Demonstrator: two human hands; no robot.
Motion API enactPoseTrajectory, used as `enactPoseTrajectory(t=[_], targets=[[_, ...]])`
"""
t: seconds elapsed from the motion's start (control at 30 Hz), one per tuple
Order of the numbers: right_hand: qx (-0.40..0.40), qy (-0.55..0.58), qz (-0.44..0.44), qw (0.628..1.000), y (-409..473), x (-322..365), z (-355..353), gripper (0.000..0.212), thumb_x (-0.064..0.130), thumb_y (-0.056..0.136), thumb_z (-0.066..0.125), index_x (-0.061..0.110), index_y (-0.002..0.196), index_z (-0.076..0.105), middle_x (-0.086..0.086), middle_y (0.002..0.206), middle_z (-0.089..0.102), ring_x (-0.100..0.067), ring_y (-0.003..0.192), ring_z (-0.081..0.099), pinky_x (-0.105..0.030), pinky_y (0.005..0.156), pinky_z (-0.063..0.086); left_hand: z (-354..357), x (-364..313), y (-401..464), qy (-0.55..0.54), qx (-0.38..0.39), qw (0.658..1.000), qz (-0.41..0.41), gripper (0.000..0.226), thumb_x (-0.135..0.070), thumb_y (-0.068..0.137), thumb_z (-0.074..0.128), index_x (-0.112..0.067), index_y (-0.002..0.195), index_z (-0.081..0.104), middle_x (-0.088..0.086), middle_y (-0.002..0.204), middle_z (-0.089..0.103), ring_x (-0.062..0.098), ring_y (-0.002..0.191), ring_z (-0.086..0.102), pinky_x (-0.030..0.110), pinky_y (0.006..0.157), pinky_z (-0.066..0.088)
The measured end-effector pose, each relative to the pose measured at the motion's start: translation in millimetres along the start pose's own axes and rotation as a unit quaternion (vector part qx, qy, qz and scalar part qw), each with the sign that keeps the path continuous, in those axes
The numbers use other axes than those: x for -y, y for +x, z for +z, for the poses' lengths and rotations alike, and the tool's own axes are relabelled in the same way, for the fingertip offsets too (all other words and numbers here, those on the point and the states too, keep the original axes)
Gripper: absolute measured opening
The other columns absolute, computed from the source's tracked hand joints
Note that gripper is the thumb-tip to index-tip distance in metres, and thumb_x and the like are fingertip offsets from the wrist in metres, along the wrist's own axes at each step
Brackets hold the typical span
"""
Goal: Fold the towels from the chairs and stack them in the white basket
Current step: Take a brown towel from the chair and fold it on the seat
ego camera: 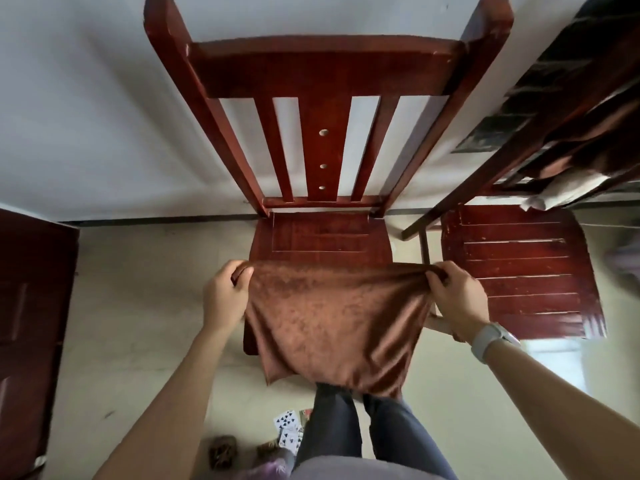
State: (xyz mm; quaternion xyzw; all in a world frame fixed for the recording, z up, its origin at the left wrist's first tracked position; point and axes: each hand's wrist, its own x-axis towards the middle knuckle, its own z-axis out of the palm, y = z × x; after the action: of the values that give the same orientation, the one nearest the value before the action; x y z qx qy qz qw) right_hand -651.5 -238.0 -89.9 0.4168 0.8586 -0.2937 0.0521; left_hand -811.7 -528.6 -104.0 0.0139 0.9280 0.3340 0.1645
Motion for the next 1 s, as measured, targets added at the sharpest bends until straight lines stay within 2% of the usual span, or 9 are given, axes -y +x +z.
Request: enactPoseTrajectory(t=[0.17, 0.3, 0.4, 0.53, 0.6, 0.67, 0.7, 0.8, 1.0], targets=[[0.012, 0.062, 0.03, 0.998, 81.5, 13.3, 58.0, 0.025, 0.012, 0.089, 0.053, 0.003, 0.111, 0.061, -0.02, 0.106, 0.067, -0.036, 0.1, 0.06, -0.029, 0.081, 0.041, 42.6, 18.5, 87.8, 0.012, -0.025, 1.0, -0.009, 0.031, -0.021, 0.093, 0.049, -0.005, 0.118, 0.058, 0.018, 0.115, 0.064, 0.034, 0.106, 0.058, 0.034, 0.089, 0.043], [0.013, 0.111, 0.095, 0.989, 127.8, 15.4, 99.0, 0.044, 0.007, 0.089, 0.042, 0.009, 0.133, 0.042, -0.016, 0.123, 0.058, -0.036, 0.106, 0.058, -0.044, 0.092, 0.047, 81.1, 35.2, 132.5, -0.045, -0.003, 0.996, -0.073, 0.039, -0.022, 0.094, 0.047, -0.009, 0.13, 0.045, 0.014, 0.13, 0.054, 0.027, 0.114, 0.055, 0.032, 0.096, 0.039], [0.042, 0.08, 0.096, 0.991, 118.7, -0.2, 128.7, 0.045, 0.005, 0.089, 0.04, 0.008, 0.134, 0.039, -0.013, 0.133, 0.049, -0.028, 0.111, 0.052, -0.031, 0.09, 0.042, 108.3, 60.7, 122.4, -0.016, 0.02, 0.996, -0.087, 0.037, -0.021, 0.094, 0.046, -0.005, 0.128, 0.047, 0.016, 0.129, 0.054, 0.028, 0.113, 0.055, 0.032, 0.093, 0.04], [0.098, 0.056, 0.171, 0.979, 78.4, -49.5, 168.0, 0.031, 0.009, 0.088, 0.041, 0.004, 0.117, 0.055, -0.017, 0.112, 0.061, -0.034, 0.097, 0.059, -0.037, 0.084, 0.048, 137.2, 111.3, 79.5, 0.019, 0.065, 0.987, -0.145, 0.039, -0.018, 0.093, 0.048, -0.001, 0.127, 0.048, 0.022, 0.129, 0.052, 0.033, 0.115, 0.054, 0.038, 0.098, 0.041], [0.134, 0.024, 0.211, 0.968, 56.7, -73.6, 181.4, 0.021, 0.013, 0.089, 0.044, 0.003, 0.093, 0.062, -0.015, 0.085, 0.061, -0.031, 0.079, 0.056, -0.03, 0.07, 0.042, 145.4, 132.0, 57.6, 0.038, 0.067, 0.977, -0.201, 0.041, -0.02, 0.093, 0.049, -0.001, 0.129, 0.046, 0.023, 0.131, 0.049, 0.036, 0.117, 0.051, 0.041, 0.1, 0.04], [0.154, 0.006, 0.241, 0.958, 34.5, -92.8, 192.4, 0.025, 0.015, 0.089, 0.044, 0.005, 0.07, 0.056, -0.014, 0.071, 0.054, -0.03, 0.07, 0.049, -0.029, 0.063, 0.034, 150.5, 148.1, 38.4, 0.058, 0.061, 0.961, -0.262, 0.043, -0.022, 0.092, 0.05, -0.001, 0.129, 0.046, 0.023, 0.13, 0.048, 0.038, 0.116, 0.051, 0.042, 0.1, 0.041], [0.161, 0.002, 0.253, 0.954, 23.3, -100.8, 196.9, 0.025, 0.015, 0.089, 0.044, 0.006, 0.068, 0.054, -0.014, 0.07, 0.054, -0.03, 0.071, 0.048, -0.029, 0.062, 0.033, 152.4, 154.5, 30.2, 0.065, 0.057, 0.956, -0.28, 0.043, -0.023, 0.091, 0.051, 0.001, 0.127, 0.048, 0.024, 0.127, 0.05, 0.04, 0.114, 0.052, 0.042, 0.097, 0.042], [0.176, 0.012, 0.288, 0.941, -2.7, -116.5, 208.2, 0.02, 0.018, 0.088, 0.048, 0.002, 0.092, 0.059, -0.013, 0.084, 0.057, -0.028, 0.079, 0.049, -0.028, 0.067, 0.033, 157.3, 163.4, 12.9, 0.064, 0.034, 0.958, -0.277, 0.032, -0.018, 0.089, 0.053, 0.006, 0.109, 0.058, 0.026, 0.108, 0.063, 0.04, 0.104, 0.058, 0.039, 0.087, 0.044], [0.155, 0.014, 0.292, 0.944, -18.5, -126.2, 228.9, 0.027, 0.024, 0.087, 0.053, 0.0, 0.098, 0.054, -0.011, 0.084, 0.054, -0.03, 0.076, 0.049, -0.029, 0.065, 0.033, 162.2, 168.1, -1.7, 0.067, 0.009, 0.952, -0.297, 0.028, -0.021, 0.09, 0.053, 0.0, 0.107, 0.063, 0.022, 0.11, 0.065, 0.037, 0.106, 0.057, 0.036, 0.089, 0.043]])
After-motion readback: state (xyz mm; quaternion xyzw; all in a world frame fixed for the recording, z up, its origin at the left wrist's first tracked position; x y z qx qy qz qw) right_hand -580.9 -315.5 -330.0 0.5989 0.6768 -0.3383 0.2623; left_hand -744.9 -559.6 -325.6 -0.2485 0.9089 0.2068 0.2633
